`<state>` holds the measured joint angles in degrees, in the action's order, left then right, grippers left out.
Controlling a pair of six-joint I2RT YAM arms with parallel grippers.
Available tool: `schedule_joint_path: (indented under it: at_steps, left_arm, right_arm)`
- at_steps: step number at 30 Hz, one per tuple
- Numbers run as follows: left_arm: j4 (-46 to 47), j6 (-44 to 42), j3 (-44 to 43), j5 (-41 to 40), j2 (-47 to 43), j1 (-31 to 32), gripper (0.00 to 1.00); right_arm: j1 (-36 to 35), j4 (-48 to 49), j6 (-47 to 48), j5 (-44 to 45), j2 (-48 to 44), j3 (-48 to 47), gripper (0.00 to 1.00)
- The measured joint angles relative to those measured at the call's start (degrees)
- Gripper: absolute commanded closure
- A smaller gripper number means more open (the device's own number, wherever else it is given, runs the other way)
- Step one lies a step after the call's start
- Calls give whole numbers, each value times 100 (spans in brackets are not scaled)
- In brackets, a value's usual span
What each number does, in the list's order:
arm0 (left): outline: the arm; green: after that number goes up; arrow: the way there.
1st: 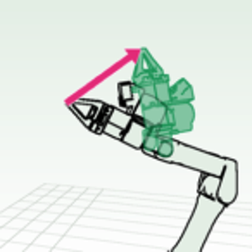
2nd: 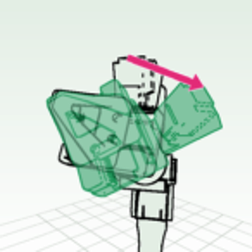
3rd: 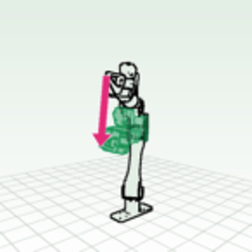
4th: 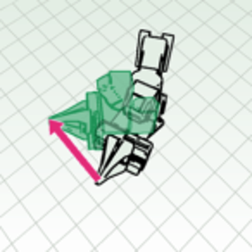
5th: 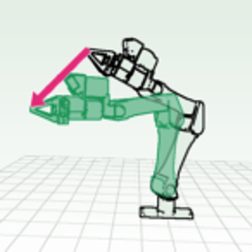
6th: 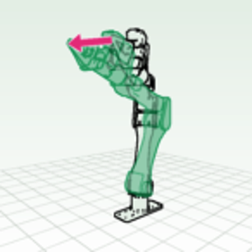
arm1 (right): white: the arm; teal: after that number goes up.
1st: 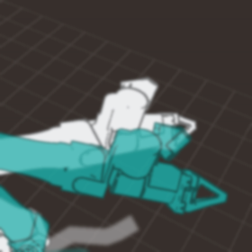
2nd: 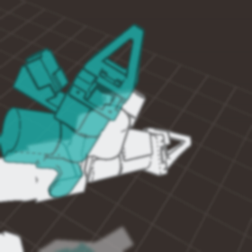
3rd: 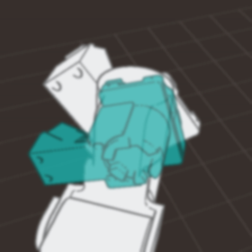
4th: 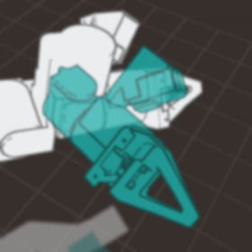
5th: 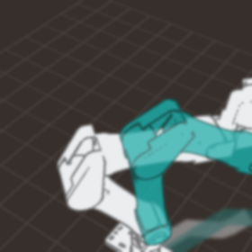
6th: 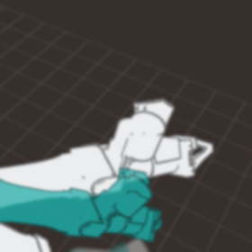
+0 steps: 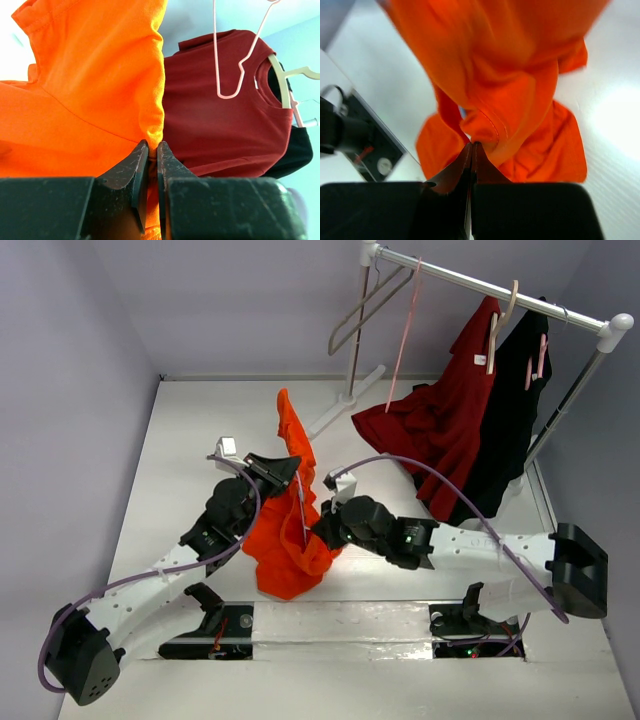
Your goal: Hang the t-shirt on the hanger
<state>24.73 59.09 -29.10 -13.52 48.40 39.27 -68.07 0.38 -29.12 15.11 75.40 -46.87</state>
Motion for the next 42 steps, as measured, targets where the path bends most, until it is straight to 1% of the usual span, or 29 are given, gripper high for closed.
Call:
schedule_joint_path:
  at_steps: [4, 8, 15, 18, 22, 26, 29, 35, 36, 38, 39, 41, 42]
  left_arm:
    - [24, -2, 63, -2, 11, 0, 100]
    - [39, -11, 26, 2, 39, 0, 100]
    - [-55, -28, -579, 70, 107, 0, 100]
    - [-44, -20, -756, 122, 107, 0, 100]
    - [-15, 59, -590, 179, 125, -52, 100]
    - [98, 304, 57, 299, 138, -164, 100]
    - [188, 483, 481, 354, 321, -240, 100]
    - [643, 721, 782, 487, 837, -417, 100]
    - [778, 767, 824, 538, 968, -459, 100]
    - [1014, 831, 914, 595, 1095, -509, 100]
    - [1104, 855, 960, 603, 1130, -527, 100]
    - [1244, 898, 1051, 608, 1154, -557, 100]
    - [1285, 918, 1080, 608, 1154, -564, 100]
  right_arm:
    - [15, -28, 94, 42, -39, -503, 100]
    - [15, -291, 214, 136, -79, -1064, 100]
    - [15, -1049, 479, 503, 15, -2253, 100]
    - [22, -1097, 540, 686, 175, -2568, 100]
    - [197, -1080, 505, 745, 245, -2326, 100]
    - [415, -1023, 426, 793, 367, -1902, 100]
    - [468, -999, 372, 844, 566, -1679, 100]
    - [503, -887, 310, 841, 1016, -1521, 99]
    - [509, -883, 293, 839, 1080, -1521, 96]
    - [538, -890, 243, 828, 1176, -1521, 86]
    - [542, -894, 216, 811, 1198, -1521, 72]
    - [549, -894, 155, 763, 1189, -1521, 60]
    - [549, -898, 116, 726, 1158, -1519, 48]
